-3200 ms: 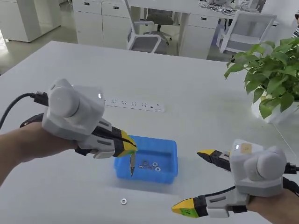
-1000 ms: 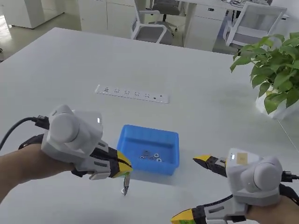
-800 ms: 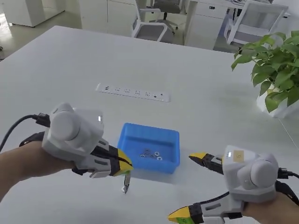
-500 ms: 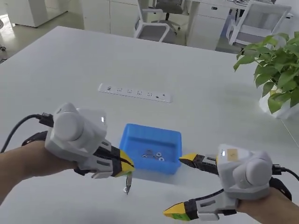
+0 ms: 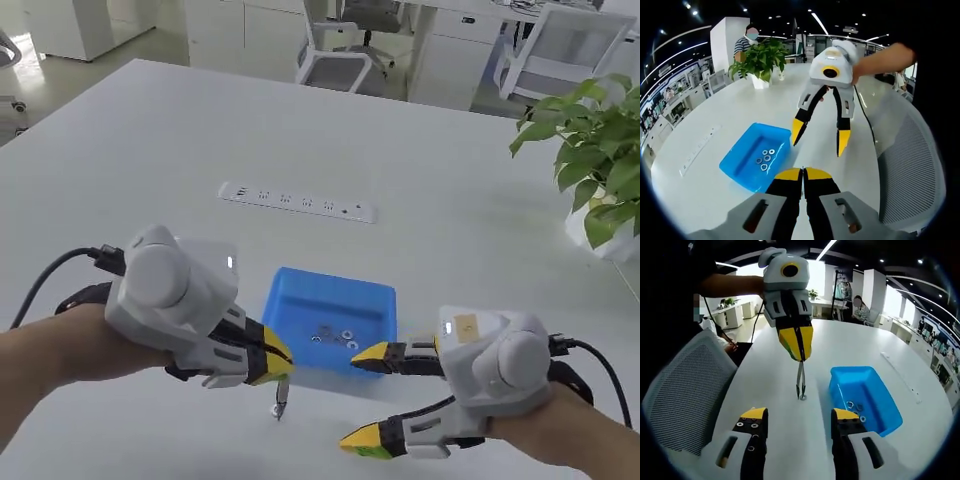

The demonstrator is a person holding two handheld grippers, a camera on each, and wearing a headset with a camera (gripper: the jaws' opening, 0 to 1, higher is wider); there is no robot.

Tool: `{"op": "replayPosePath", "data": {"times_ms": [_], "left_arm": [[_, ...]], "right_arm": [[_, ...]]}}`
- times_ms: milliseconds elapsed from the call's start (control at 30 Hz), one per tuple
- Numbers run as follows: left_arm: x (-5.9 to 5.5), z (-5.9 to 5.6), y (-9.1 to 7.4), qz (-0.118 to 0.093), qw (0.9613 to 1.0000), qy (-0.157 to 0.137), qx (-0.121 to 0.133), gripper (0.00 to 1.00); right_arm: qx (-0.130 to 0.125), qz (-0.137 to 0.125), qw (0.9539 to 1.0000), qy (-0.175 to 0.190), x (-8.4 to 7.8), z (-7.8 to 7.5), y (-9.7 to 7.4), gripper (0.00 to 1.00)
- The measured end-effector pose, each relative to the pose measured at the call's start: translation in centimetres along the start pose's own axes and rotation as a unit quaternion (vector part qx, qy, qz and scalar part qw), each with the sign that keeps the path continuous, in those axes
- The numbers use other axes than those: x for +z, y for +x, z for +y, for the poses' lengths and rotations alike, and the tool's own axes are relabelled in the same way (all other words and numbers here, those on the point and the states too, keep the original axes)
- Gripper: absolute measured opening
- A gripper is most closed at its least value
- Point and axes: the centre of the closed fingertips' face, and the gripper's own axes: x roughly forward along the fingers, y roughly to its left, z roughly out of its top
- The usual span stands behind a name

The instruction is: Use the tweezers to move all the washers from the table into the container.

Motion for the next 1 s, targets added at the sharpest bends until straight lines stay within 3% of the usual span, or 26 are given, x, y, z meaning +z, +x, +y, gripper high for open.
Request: {"op": "replayPosePath", "data": {"times_ms": [367, 1000], "left_arm": [[-0.2, 0.0, -0.1, 0.004, 1.0000, 0.000, -0.002, 0.05], [-0.1, -0.3, 0.0, 0.011, 0.9999, 0.006, -0.011, 0.05]], "right_arm": [[0.040, 0.008, 0.9985, -0.038, 0.5, 0.2, 2.2, 0.38], [0.080, 0.023, 0.9917, -0.098, 1.4, 0.2, 5.6, 0.20]]}}
